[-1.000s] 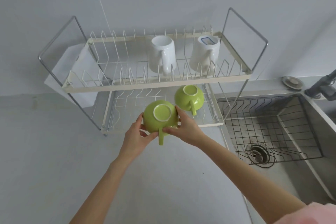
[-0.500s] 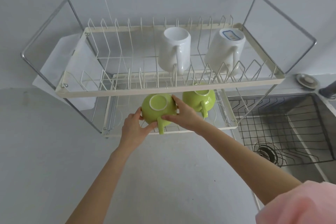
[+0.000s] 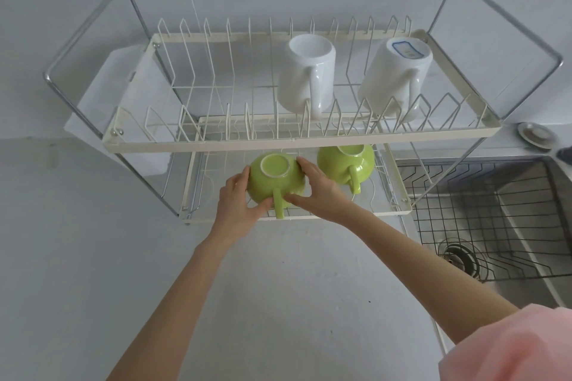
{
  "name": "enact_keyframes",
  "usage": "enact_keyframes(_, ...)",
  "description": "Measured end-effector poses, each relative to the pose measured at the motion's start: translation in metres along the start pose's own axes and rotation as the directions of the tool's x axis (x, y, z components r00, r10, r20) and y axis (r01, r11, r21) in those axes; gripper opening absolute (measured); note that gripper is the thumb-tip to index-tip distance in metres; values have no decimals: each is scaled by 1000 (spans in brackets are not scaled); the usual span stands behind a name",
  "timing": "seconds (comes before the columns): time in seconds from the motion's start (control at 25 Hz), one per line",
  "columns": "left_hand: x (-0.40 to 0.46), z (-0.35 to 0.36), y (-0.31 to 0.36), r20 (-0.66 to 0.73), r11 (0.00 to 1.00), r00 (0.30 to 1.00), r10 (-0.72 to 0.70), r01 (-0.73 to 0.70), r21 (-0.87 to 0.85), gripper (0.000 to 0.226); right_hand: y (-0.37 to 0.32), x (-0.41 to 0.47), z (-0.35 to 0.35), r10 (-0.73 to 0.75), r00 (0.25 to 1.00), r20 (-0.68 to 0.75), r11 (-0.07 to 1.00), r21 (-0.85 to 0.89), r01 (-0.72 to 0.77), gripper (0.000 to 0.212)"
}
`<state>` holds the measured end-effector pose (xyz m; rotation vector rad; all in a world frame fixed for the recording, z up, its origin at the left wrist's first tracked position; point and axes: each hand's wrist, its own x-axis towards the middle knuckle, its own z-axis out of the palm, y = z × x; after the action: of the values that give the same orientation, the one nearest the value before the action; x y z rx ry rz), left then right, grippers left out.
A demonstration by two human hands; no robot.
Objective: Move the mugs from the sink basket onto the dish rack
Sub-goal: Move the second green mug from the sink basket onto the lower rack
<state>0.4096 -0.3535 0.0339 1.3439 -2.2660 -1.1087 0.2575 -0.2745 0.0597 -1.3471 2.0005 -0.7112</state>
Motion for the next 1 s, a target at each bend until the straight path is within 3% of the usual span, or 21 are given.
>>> enact_keyframes(0.32,25,-6,7,25,1000,1000,1,-2,24,80,4,22,-2,-24,999,-37,998,-61,21,80)
enact_keyframes(0.56,39,-6,12,-26,999,999,37,-37,-29,68,5,42,-7,30,999,-21,994,-102,-32,65)
enact_keyframes(1.0,39,-7,12,-33,997,998,60,-61,-38,65,7,42,-5,-2,1000,-31,995,-102,-1,70)
